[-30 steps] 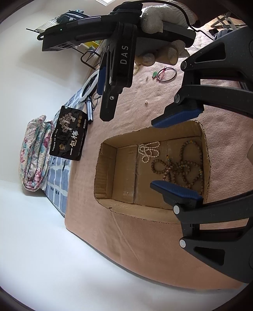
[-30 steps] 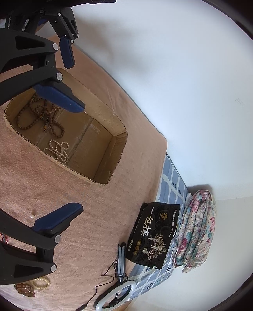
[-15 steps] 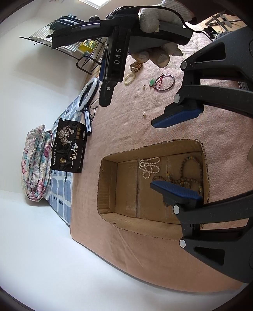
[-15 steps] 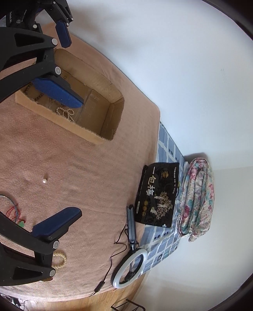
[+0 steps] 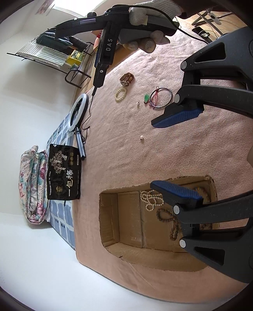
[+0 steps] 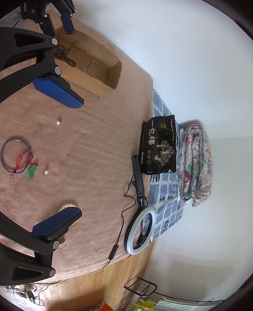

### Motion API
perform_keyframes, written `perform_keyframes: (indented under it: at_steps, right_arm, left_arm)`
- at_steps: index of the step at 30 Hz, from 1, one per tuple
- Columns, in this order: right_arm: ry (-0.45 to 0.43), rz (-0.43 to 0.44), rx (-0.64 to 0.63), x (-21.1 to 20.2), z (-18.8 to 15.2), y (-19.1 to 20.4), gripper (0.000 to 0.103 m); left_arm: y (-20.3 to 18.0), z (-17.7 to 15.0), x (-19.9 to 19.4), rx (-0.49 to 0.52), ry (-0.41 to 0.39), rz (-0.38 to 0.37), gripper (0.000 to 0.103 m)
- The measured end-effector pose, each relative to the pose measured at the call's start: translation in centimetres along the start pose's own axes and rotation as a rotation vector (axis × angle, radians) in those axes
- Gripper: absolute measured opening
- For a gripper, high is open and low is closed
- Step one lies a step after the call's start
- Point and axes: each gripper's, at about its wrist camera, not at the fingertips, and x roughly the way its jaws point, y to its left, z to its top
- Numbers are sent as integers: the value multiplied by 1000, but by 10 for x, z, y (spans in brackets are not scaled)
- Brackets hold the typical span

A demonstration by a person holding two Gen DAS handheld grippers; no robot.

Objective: Organize jewelry
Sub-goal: 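Move both tools back to the jewelry, left toward the blue bangle, right toward the watch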

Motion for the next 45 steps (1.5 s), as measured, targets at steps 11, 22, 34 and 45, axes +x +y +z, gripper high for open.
perform_keyframes:
  at_steps: [11,22,34,45]
  right_arm:
    - [25,-95,35,-12,-25,-77,103]
    - [87,-106,35,-2,-54,-121,102]
    - [189,-33,18,32,-70,-146,86]
    - [227,-8,-5,58,-70,-152,80]
  left_arm:
    - [-46,6,47,88,68,-81,57]
    - [-96,-8,92,163,144,-195,73]
    - [-143,-29,139,168,230,-225,80]
    - [-153,-38,179,193,284,-128,80]
